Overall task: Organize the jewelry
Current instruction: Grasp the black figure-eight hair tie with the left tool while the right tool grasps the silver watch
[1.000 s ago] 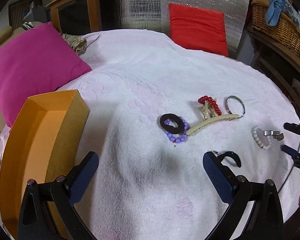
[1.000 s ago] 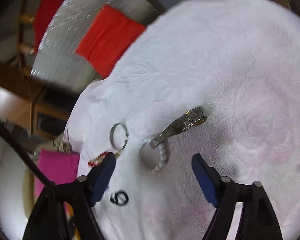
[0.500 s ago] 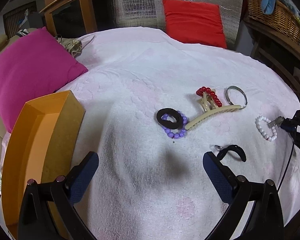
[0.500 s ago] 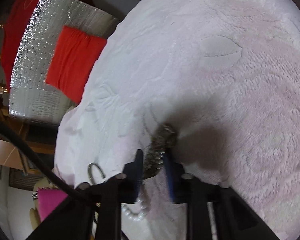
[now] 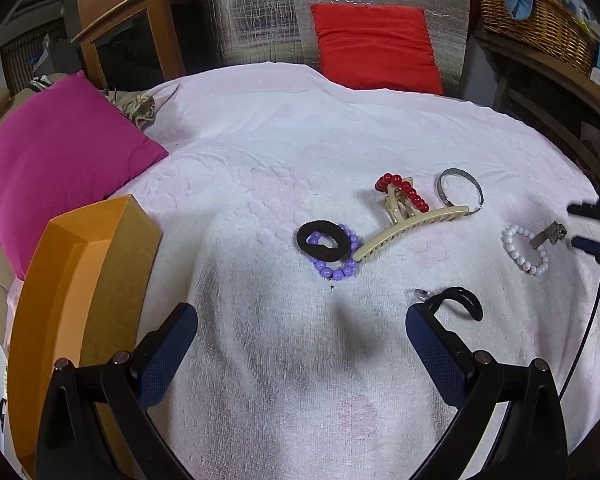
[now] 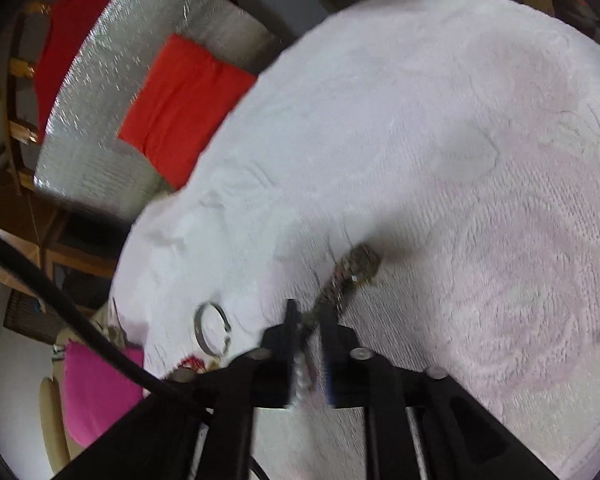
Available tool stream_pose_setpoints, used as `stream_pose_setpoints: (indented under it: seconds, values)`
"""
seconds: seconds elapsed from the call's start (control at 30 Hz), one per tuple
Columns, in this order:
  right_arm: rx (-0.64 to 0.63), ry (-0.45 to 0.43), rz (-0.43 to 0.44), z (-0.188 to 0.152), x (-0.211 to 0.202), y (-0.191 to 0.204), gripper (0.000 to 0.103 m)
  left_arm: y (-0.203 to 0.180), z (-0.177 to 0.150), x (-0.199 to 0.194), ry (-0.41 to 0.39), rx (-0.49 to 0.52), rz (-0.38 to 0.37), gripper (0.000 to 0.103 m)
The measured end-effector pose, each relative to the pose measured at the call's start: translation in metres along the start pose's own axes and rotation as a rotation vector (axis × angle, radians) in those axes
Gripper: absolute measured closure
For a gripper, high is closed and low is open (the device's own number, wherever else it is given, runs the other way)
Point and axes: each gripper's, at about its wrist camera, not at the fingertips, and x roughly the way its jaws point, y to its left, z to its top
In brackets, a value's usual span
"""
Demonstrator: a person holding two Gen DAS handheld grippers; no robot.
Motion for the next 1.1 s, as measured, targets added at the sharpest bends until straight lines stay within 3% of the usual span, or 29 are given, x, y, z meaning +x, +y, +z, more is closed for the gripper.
stream_pose_setpoints:
  seconds: [0.03,0.07,0.17,0.23,0.3,0.43,0.5,0.63,1.1]
  values:
    - [0.005,0.009,0.007,-0.002,0.003,0.001,0.044,0.0,0.0,0.0,-0.002,0.004,0.004,0.0]
    - [0.007,0.009,0.014,-0.006,0.001,-0.002,0.04,-0.001,0.0,-0.001,-0.003,0.006,0.005,0.0]
    - [0.01,-0.005,-0.004,-0.012,0.006,0.003,0.04,0.0,-0.001,-0.001,-0.004,0.013,0.008,0.0]
    - [0.034,0.021,-0.014,-0.014,0.019,0.004,0.052,0.002,-0.002,0.0,-0.003,0.016,0.015,0.0]
    - [0.063,0.04,-0.045,-0.016,0.033,0.004,0.056,0.003,-0.003,0.0,-0.002,0.015,0.019,0.0]
    - [0.102,-0.023,-0.076,-0.016,0.039,0.002,0.063,0.006,-0.004,0.001,-0.002,0.023,0.028,0.0]
    - [0.113,-0.041,-0.098,-0.016,0.041,-0.003,0.08,0.006,-0.004,0.001,-0.007,0.027,0.026,0.0]
    - [0.119,-0.046,-0.045,-0.012,0.036,-0.009,0.092,0.005,-0.002,-0.002,-0.022,0.026,-0.017,0.0]
    - [-0.03,-0.163,0.142,-0.004,-0.05,-0.007,0.097,-0.016,0.003,0.0,-0.036,0.062,-0.137,0.0]
